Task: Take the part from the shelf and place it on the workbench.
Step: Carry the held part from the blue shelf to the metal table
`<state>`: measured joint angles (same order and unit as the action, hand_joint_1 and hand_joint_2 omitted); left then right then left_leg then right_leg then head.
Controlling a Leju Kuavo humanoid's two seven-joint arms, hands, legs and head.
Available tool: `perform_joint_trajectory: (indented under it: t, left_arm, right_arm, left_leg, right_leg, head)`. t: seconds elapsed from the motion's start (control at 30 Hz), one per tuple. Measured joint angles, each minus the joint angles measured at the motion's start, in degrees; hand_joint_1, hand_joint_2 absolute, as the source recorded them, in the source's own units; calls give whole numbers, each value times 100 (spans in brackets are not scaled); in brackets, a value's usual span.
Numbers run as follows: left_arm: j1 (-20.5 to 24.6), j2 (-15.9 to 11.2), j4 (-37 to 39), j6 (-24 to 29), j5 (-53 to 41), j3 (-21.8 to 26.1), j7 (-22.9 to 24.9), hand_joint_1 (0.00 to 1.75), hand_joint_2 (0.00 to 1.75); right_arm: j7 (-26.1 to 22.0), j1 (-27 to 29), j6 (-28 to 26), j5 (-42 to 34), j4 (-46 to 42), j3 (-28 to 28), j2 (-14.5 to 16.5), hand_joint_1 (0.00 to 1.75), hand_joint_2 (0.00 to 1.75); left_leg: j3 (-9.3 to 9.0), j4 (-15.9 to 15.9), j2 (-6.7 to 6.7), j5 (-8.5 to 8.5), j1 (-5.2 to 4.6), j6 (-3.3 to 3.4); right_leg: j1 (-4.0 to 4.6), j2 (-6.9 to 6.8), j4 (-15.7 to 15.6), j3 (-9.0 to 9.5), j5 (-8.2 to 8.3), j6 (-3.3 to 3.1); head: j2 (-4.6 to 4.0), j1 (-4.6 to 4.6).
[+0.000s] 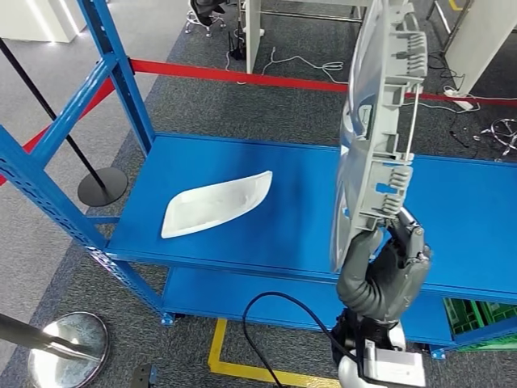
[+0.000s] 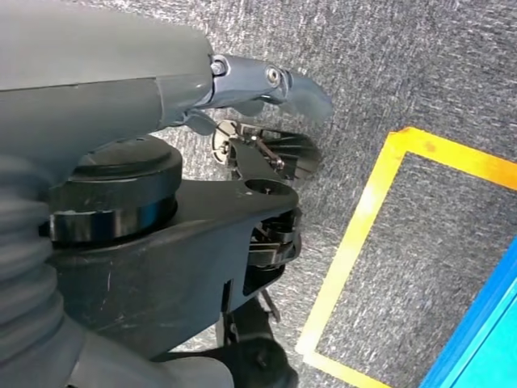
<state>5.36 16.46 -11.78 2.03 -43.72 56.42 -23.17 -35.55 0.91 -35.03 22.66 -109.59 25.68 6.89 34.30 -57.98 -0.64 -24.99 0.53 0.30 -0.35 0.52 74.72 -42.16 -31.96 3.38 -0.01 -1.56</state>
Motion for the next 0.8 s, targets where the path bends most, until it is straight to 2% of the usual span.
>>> perform_joint_trajectory:
  t: [0.03,0.1,0.13,0.2,0.3,0.33,0.37,0.47,0.5,0.53,0.57,0.63,0.67,0.73,0.8]
  left_arm:
    - [0,-2,0,-35,25,7,-2,0,175]
    - [-1,-7,0,-166,110,37,-21,0,175]
    - [0,-12,0,-245,161,67,-37,0,175]
    - [0,-25,0,-363,241,133,-67,0,175]
    - [1,-35,0,-461,328,214,-87,0,175]
    - [2,-37,0,-499,362,244,-90,0,175]
    - [2,-40,0,-535,393,273,-92,0,175]
    - [-1,-56,0,-598,437,341,-96,0,175]
    - [-4,-62,0,-607,444,366,-96,0,175]
    - [-6,-68,0,-612,445,389,-95,0,175]
    - [-7,-74,0,-607,427,407,-93,0,175]
    - [-7,-83,0,-580,337,414,-110,0,175]
    - [-3,-86,0,-566,277,410,-133,0,175]
    - [-4,-87,0,-568,197,401,-177,0,175]
    - [-20,-84,0,-576,170,399,-173,0,175]
  right_arm:
    - [-51,8,29,-18,-43,39,-1,175,175]
    - [-129,26,104,-16,-116,137,-1,175,175]
    - [-159,32,138,-17,-144,189,-1,175,175]
    - [-193,53,164,-43,-186,277,-4,175,175]
    - [-204,121,155,-32,-204,343,-9,175,175]
    - [-206,138,141,4,-205,355,-9,175,175]
    - [-210,150,123,43,-209,364,-9,175,175]
    - [-217,203,80,112,-224,377,-10,175,175]
    - [-217,221,72,120,-225,379,-11,175,175]
    - [-218,238,63,129,-228,381,-12,175,175]
    - [-220,256,50,144,-234,388,-13,175,175]
    - [-229,299,17,197,-255,418,-14,175,175]
    - [-232,324,-1,230,-267,439,-17,175,175]
    - [-216,367,-27,289,-281,476,-31,175,175]
    - [-172,399,-41,317,-282,497,-49,175,175]
  left_leg:
    - [-6,-1,-3,-3,3,-2]
    - [-26,-7,-11,-18,13,-31]
    - [-28,-24,-15,-30,8,-61]
    - [-24,-37,-19,-33,-8,-135]
    - [-18,-20,-15,-25,-1,-219]
    - [19,-97,-10,-88,2,-244]
    - [109,-287,-5,-213,3,-265]
    - [605,-1322,1,-696,0,-298]
    - [711,-1532,1,-734,-1,-293]
    - [721,-1544,1,-666,-2,-280]
    - [630,-1353,1,-508,-4,-258]
    - [279,-655,0,-148,-16,-197]
    - [124,-345,0,-56,-20,-176]
    - [-1,-61,-6,-36,-35,-149]
    - [-9,-10,-10,-28,-27,-104]
  right_leg:
    - [-9,-2,-76,44,98,9]
    - [-35,-11,-718,371,438,30]
    - [-40,-5,-1058,552,550,23]
    - [-34,17,-1410,732,614,-47]
    - [-18,35,-1435,730,625,-193]
    - [-24,30,-1441,730,632,-231]
    - [-32,23,-1447,732,638,-264]
    - [-25,6,-1448,728,635,-315]
    - [-21,6,-1448,728,634,-320]
    - [-18,11,-1448,730,634,-322]
    - [-17,18,-1448,735,633,-322]
    - [-5,28,-1443,743,627,-305]
    - [7,31,-1436,736,623,-283]
    - [22,31,-1441,722,627,-220]
    - [12,25,-1457,720,629,-149]
  head:
    - [0,-2]
    - [1,-3]
    - [1,-4]
    - [0,4]
    - [1,16]
    - [1,27]
    - [0,42]
    - [-1,72]
    - [-1,72]
    - [-1,73]
    - [0,72]
    - [0,73]
    - [0,73]
    - [-1,70]
    - [0,69]
